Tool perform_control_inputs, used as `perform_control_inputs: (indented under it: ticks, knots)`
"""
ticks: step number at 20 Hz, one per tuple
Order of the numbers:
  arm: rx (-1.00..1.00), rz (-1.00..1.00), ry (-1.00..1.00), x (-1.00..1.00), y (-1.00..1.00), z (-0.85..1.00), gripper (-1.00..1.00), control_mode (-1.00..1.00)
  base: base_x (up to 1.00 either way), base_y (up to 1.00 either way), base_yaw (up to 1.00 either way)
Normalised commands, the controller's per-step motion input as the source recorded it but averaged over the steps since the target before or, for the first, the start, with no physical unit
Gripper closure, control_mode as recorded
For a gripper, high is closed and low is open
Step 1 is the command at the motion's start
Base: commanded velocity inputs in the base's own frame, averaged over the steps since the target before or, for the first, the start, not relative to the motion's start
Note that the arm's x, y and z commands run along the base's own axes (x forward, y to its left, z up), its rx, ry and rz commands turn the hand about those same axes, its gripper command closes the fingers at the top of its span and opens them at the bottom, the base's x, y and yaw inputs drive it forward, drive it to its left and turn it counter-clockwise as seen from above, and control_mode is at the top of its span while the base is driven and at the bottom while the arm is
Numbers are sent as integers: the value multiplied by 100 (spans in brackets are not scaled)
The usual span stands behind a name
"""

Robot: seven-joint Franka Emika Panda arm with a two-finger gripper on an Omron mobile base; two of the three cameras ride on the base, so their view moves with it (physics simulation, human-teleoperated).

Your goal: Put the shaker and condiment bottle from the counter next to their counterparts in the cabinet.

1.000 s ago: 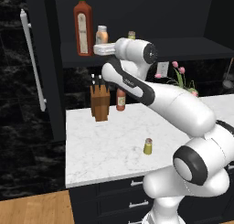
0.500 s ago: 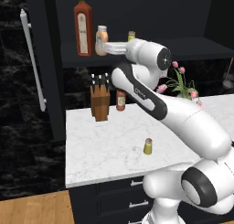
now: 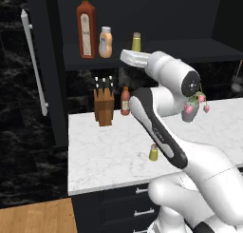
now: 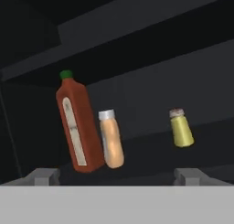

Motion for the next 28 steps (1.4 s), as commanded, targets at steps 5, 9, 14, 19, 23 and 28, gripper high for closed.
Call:
perform_control_inputs:
  ticks: [5, 9, 14, 19, 23, 28]
  knots:
    - [15, -33, 0, -92, -34, 0, -100, -100, 0, 0, 0]
    - [7, -44, 0, -42, -38, -34, -100, -100, 0, 0, 0]
    - [2, -31, 0, -9, -58, -54, -100, -100, 0, 0, 0]
    - [2, -9, 0, 0, -73, -85, -100, -100, 0, 0, 0]
    - [0, -6, 0, 0, -44, -96, -100, -100, 0, 0, 0]
    - [0, -6, 3, -1, 5, -69, -100, -100, 0, 0, 0]
